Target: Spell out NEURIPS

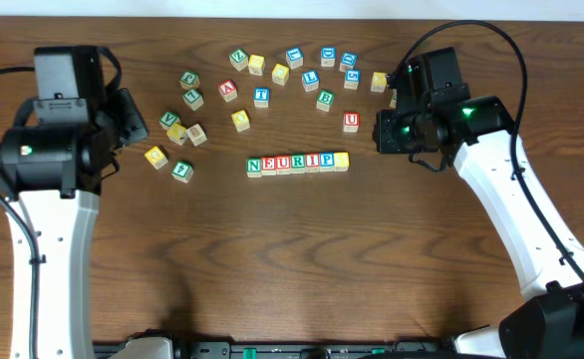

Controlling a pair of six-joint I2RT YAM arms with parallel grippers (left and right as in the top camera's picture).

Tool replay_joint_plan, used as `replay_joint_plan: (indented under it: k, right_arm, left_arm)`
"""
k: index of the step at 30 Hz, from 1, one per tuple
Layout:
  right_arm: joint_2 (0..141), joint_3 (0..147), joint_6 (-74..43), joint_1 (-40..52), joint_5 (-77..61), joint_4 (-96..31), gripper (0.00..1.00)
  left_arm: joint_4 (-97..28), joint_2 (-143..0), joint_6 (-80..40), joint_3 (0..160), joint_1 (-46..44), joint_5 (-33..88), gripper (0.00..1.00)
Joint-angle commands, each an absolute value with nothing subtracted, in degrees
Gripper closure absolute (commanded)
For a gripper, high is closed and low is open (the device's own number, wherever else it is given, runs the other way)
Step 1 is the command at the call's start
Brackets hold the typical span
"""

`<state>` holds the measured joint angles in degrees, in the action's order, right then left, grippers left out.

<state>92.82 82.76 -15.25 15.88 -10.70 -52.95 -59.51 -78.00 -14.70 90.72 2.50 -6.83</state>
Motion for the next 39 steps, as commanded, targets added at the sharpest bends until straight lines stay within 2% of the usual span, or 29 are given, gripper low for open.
replay_joint_plan:
  k: [1,7,39]
  right_arm:
    - [91.7,83.7,-14.5,15.9,-10.5,-53.1,0.83]
    - [91.7,83.7,-14.5,15.8,-10.5,-52.9,0.81]
    - [91.7,83.7,-14.7,15.8,-8.5,-50.8,0.69]
  left_arm:
    - [-60.1,-77.3,-13.7,92.9,3.9,-6.3,0.45]
    - [-59.6,-77.5,-13.8,92.9,6.2,-6.4,0.44]
    - [-59.1,-77.5,-13.8,92.3,6.2,-6.4,0.45]
